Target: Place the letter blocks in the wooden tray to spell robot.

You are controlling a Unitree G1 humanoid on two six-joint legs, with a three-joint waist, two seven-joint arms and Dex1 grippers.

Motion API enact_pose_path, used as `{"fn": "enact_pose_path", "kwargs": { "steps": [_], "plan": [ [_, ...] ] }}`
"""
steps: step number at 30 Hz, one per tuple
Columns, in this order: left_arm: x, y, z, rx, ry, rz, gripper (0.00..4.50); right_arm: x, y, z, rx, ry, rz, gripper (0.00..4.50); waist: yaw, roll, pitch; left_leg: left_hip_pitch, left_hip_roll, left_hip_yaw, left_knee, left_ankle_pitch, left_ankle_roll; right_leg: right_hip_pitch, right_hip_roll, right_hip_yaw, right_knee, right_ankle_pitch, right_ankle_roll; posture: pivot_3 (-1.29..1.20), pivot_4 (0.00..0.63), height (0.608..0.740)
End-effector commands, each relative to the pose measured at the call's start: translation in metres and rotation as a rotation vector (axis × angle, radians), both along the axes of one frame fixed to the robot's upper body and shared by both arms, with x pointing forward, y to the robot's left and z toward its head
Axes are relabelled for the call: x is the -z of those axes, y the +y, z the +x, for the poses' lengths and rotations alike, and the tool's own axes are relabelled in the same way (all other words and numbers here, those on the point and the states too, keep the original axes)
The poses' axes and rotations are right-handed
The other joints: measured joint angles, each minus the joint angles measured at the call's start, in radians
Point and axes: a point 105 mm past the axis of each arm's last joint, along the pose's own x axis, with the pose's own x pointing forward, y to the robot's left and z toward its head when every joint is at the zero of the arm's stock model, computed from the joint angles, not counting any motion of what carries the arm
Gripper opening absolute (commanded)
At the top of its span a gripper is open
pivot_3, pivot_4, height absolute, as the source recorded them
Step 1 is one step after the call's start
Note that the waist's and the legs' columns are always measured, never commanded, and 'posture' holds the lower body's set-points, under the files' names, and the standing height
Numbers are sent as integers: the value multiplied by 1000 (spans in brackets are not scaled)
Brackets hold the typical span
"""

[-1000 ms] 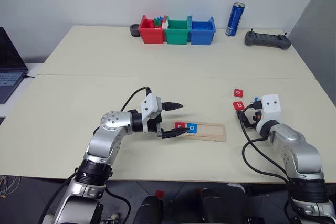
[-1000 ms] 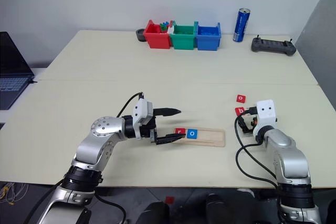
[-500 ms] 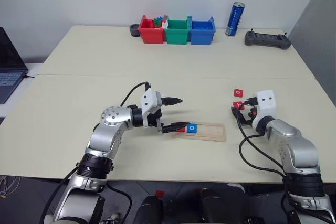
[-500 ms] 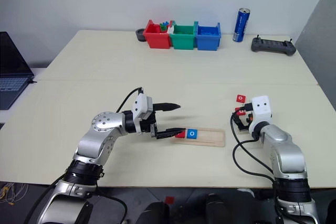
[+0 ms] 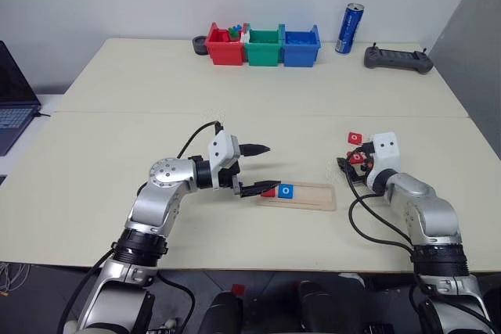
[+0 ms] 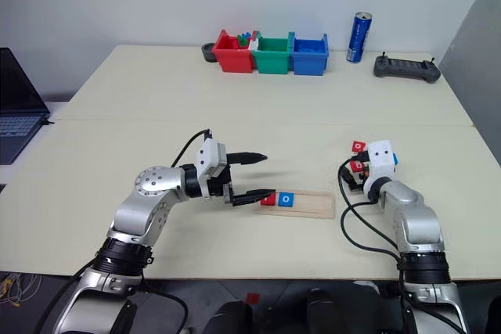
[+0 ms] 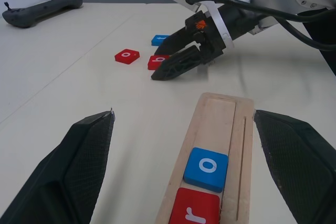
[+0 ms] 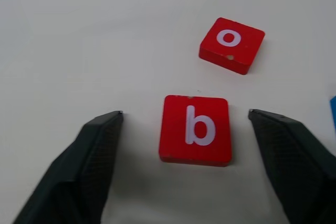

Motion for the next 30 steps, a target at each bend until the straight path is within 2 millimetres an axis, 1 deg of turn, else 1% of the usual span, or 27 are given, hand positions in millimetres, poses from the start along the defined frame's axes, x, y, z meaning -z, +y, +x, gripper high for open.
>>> {"fn": "enact_pose_path", "kwargs": {
  "steps": [1,3,4,5,6,9,13,17,20,23,27,30],
  "plan": [
    [-13,0,1,7,-49,-10,4500,-2,-2,0,11,-6,-5,2897,0,0,0,0,0,0,0,0,0,0,0,0,0,0,0,0,150,740],
    [-13,0,1,6,-49,-9,4500,-3,-2,-1,13,-9,-3,2191,0,0,0,0,0,0,0,0,0,0,0,0,0,0,0,0,150,740],
    [-13,0,1,6,-49,-9,4500,-4,-2,-2,14,-11,-4,1909,0,0,0,0,0,0,0,0,0,0,0,0,0,0,0,0,150,740],
    [-13,0,1,6,-51,-8,4500,-5,-2,-3,14,-13,-1,1501,0,0,0,0,0,0,0,0,0,0,0,0,0,0,0,0,150,740],
    [-13,0,2,7,-51,-8,4500,-5,-2,-4,19,-12,10,1455,0,0,0,0,0,0,0,0,0,0,0,0,0,0,0,0,150,740],
    [-14,-2,0,22,-52,-11,4500,-11,-3,-13,22,-19,8,1459,1,0,0,0,0,0,0,0,0,0,0,0,0,0,0,0,150,740],
    [-9,-7,-16,104,-22,-5,4500,-22,-8,-41,1,-12,-36,1459,2,0,0,-1,0,-1,0,0,0,0,0,0,-1,0,0,0,150,740],
    [-2,-8,-34,196,7,21,4500,-21,-6,-76,8,49,-58,1459,3,0,0,-1,0,-1,-1,0,0,0,0,-1,-2,0,0,0,150,740],
    [2,-6,-38,223,22,39,4500,-15,2,-96,16,102,-62,1459,1,0,0,-1,1,-1,-1,0,0,0,0,0,-1,0,0,0,150,740],
    [2,-6,-34,222,23,41,4500,-5,8,-105,83,156,-26,1459,0,0,0,0,1,0,-1,0,0,0,1,0,-1,0,0,0,150,740],
    [0,-8,-31,225,20,40,4500,3,8,-107,124,194,-26,1459,3,0,0,-1,1,-1,-1,0,0,0,1,0,-2,0,0,0,150,740],
    [1,-8,-33,234,19,43,4500,6,8,-106,123,205,-24,2506,3,0,0,-1,1,-1,-1,0,0,0,1,0,-3,0,0,0,150,740]
  ]
}}
